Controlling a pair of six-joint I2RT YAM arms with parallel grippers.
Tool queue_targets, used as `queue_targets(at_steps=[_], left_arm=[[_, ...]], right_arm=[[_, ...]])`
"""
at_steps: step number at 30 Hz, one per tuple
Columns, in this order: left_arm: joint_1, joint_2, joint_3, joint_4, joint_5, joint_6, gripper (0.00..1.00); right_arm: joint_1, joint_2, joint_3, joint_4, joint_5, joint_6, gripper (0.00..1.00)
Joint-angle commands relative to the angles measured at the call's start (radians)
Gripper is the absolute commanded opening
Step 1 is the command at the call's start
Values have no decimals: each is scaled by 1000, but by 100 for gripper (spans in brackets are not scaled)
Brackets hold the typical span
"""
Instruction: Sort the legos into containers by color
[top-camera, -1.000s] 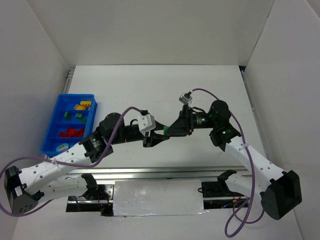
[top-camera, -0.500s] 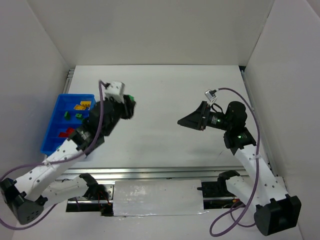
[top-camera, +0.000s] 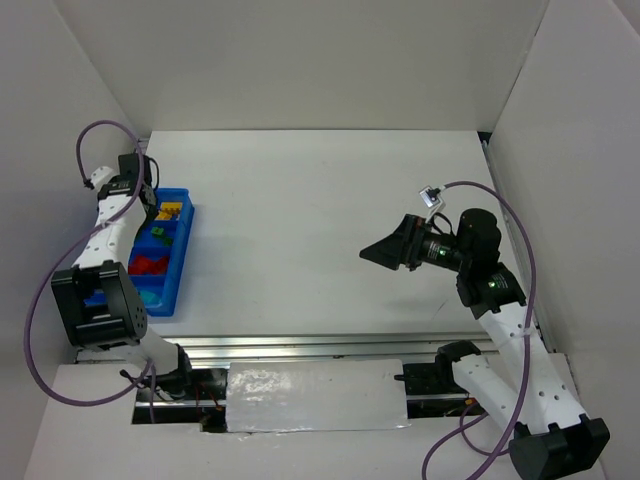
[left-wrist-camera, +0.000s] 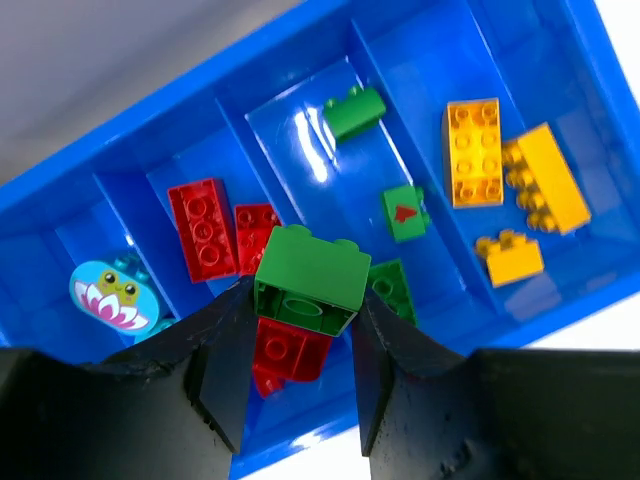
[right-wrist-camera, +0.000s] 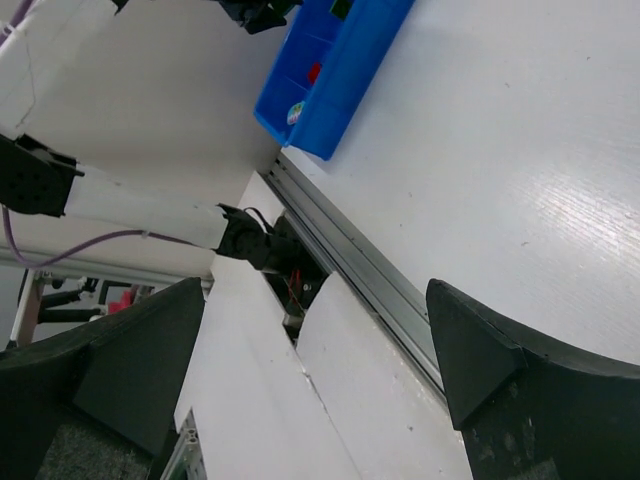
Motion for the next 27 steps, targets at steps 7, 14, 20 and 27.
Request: queue_targets(at_steps=[7, 14, 20, 27], left_arm=[[58, 128, 64, -11, 9, -66, 12], [70, 156, 51, 37, 74, -51, 43], [71, 171, 70, 37, 88, -55, 79], [61, 48, 56, 52, 167, -16, 99]], right_arm=[[-2, -23, 2, -26, 0, -50, 99], [-2, -35, -1, -29, 3, -51, 99], [-2, -23, -1, -27, -6, -50, 99], [-2, -18, 8, -47, 8, -62, 100]])
